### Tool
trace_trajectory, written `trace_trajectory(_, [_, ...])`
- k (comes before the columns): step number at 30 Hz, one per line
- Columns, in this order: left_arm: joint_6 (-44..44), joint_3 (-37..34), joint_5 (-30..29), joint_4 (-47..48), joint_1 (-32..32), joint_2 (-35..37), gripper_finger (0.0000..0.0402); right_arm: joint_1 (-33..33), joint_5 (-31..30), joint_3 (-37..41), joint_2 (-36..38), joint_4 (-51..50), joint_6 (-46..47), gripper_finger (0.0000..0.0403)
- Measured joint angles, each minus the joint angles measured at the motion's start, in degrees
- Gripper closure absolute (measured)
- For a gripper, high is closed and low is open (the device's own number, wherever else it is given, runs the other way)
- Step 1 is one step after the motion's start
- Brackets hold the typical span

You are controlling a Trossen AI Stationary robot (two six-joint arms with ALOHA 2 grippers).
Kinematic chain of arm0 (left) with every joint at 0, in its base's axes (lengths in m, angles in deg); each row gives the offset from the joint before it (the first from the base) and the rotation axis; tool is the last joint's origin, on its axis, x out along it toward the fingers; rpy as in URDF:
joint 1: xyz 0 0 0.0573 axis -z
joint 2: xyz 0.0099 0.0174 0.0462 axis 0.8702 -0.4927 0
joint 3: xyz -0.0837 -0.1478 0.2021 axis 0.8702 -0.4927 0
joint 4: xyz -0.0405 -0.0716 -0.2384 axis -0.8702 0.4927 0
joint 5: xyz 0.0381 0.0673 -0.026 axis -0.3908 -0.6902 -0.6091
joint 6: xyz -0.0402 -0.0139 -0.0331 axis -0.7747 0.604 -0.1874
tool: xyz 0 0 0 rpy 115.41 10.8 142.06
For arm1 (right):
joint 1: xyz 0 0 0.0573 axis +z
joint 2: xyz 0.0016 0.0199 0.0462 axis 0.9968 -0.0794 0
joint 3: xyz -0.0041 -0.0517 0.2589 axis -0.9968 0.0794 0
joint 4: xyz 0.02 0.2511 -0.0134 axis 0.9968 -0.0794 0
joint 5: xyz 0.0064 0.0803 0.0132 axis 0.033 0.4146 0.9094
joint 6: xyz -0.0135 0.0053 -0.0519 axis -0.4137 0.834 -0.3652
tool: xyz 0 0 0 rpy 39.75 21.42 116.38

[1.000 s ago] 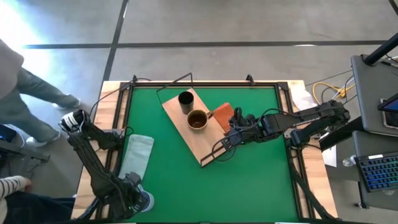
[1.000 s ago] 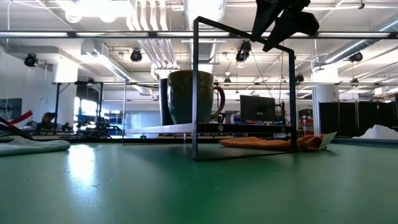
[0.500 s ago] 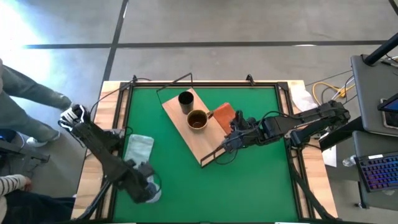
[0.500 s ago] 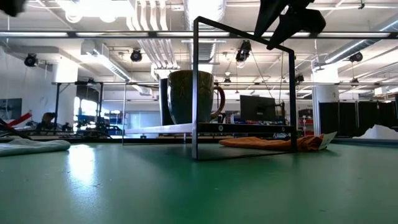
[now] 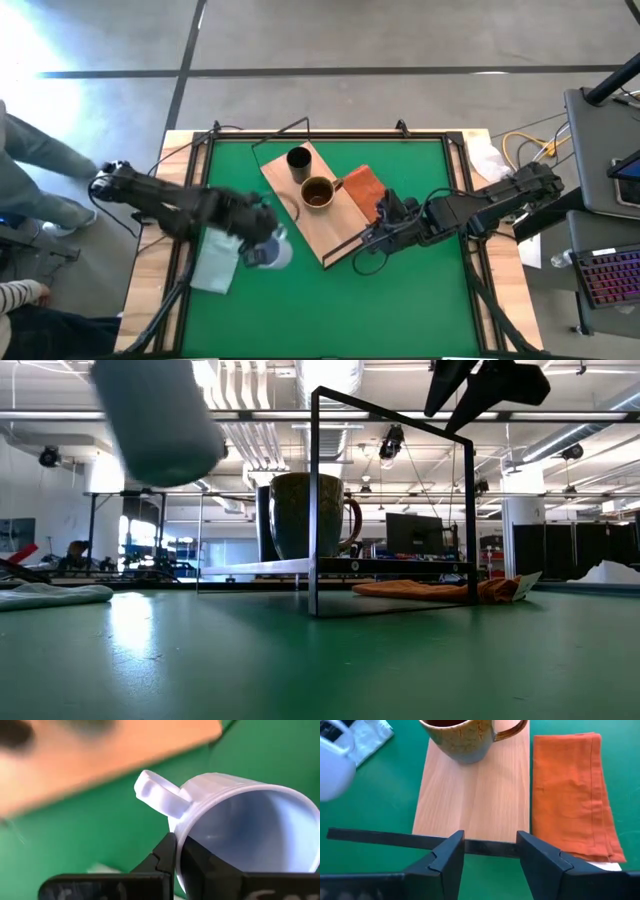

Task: Stack small to large cups/mugs on shelf
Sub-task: Put the blue mug on the shelf

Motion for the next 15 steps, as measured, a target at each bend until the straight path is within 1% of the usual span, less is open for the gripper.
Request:
trace_trajectory(3, [12.1, 3.7, -0.1, -0.4, -5.1, -1.3, 0.0401, 0.0, -0.2, 0.1, 0.0, 0.8, 0.1, 0.0241])
trace_trajectory(6, [21.0, 6.2, 1.1, -2.5, -9.3, -3.6, 0.0401, 0.0, -0.7, 0.1, 0.0, 1.6, 0.1, 0.0252])
trace_trajectory(11, [29.6, 8.9, 3.6, -6.0, -14.2, -9.0, 0.0401, -0.2, -2.6, 0.1, 0.0, 3.7, 0.0, 0.027])
trace_trajectory(13, [31.8, 10.0, 5.7, -7.4, -15.4, -11.8, 0.0401, -0.5, -3.1, 0.1, 0.0, 3.7, 0.0, 0.0277])
trace_trajectory(15, [33.8, 11.7, 6.6, -7.6, -15.9, -14.6, 0.0401, -0.8, -3.0, 0.2, 0.0, 3.7, 0.0, 0.0282])
